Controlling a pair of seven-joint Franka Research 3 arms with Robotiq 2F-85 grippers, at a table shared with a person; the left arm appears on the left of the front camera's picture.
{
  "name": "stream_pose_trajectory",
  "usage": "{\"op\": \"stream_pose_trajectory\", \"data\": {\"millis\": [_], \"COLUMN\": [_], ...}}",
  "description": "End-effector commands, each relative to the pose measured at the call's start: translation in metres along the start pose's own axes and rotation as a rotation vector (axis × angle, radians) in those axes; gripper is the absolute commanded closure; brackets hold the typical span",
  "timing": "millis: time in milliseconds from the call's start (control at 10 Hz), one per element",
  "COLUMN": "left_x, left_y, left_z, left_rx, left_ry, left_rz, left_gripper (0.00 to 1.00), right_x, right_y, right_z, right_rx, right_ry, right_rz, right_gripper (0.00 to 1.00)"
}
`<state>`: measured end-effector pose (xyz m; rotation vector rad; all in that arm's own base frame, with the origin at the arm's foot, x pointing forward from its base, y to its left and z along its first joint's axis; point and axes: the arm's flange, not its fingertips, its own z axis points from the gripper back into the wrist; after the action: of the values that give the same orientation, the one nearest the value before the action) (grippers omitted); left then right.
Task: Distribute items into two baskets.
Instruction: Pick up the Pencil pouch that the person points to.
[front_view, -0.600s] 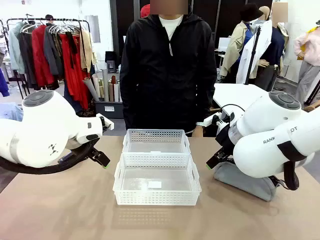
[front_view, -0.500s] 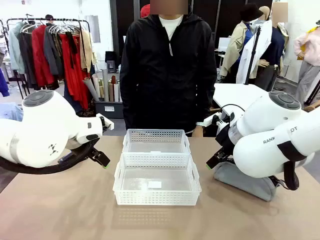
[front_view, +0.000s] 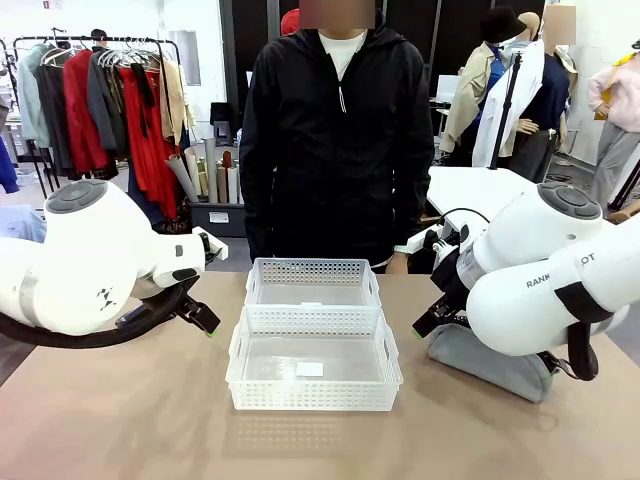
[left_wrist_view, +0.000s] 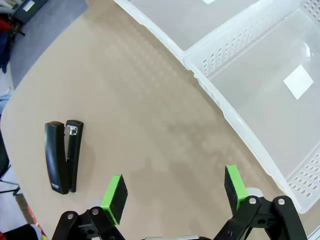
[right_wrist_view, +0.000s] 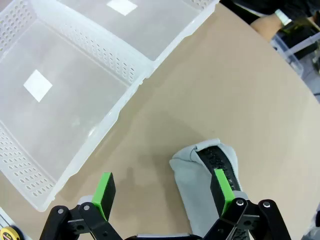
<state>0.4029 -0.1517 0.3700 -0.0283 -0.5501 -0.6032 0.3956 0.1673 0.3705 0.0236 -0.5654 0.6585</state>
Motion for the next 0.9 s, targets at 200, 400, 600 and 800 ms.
{"op": "stream_pose_trajectory", "data": {"millis": [200,400,600,800], "left_x": [0.000,0.000,0.002,0.006], "left_y": [0.000,0.000,0.014,0.024], "left_z": [0.000,0.000,0.023,0.042], "left_rx": [0.000,0.000,0.028,0.010], "left_ry": [-0.001,0.000,-0.016,-0.005], "left_rz": [0.000,0.000,0.053,0.081], "left_gripper": [0.00,0.00,0.00,0.00], "right_x": [0.000,0.000,0.000,0.001], "right_y": [0.000,0.000,-0.006,-0.022], "right_z": [0.000,0.000,0.010,0.033], "right_rx": [0.000,0.000,0.017,0.027], "right_ry": [0.000,0.000,-0.014,-0.029], "right_rz": [-0.001,-0.001,-0.023,-0.040], "right_gripper": [0.00,0.00,0.00,0.00]}}
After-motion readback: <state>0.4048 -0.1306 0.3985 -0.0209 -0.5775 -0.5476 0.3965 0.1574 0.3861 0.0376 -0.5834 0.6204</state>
